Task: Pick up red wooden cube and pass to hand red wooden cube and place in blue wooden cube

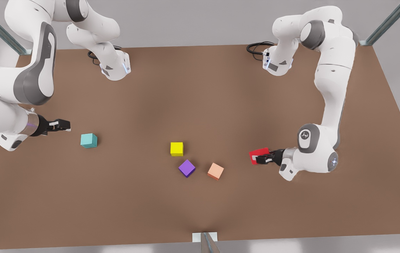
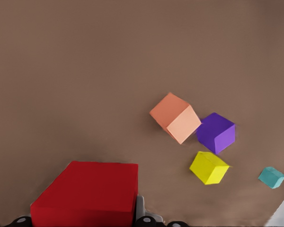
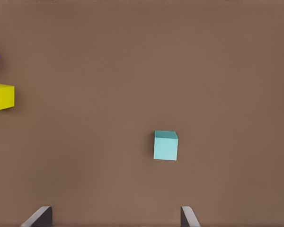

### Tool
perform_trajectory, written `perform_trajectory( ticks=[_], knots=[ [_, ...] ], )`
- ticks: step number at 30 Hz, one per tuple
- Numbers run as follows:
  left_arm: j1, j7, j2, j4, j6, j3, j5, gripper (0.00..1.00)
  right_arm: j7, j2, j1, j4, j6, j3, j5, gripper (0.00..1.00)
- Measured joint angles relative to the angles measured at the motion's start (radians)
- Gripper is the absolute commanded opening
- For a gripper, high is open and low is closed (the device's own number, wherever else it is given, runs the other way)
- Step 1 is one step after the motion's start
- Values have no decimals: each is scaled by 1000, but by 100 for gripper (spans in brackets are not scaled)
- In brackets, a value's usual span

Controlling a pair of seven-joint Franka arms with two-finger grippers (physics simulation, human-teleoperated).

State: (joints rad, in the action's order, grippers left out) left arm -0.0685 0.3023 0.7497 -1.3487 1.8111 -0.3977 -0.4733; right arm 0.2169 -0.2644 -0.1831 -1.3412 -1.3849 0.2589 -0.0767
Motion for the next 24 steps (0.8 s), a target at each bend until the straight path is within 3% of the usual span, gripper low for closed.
perform_trajectory(
  ticks=[3, 7, 10, 13, 24],
  knots=[
    [19, -37, 83, 86, -37, -141, -84, 56, 1, 0, -7, 18, -8, -26, -17, 100],
    [57, -102, 244, 269, -33, -283, -160, 56, 7, -142, -21, 11, -59, -69, -328, 100],
    [66, -168, 286, 289, 4, -302, -227, 56, 37, -301, -119, 21, -91, -134, -628, 100],
    [63, -238, 308, 299, 34, -304, -268, 56, 108, -375, -151, 61, -127, -151, -796, 100],
    [54, -450, 323, 300, 80, -303, -312, 56, 620, -395, -201, 9, -346, -153, -1050, 100]
  ],
)
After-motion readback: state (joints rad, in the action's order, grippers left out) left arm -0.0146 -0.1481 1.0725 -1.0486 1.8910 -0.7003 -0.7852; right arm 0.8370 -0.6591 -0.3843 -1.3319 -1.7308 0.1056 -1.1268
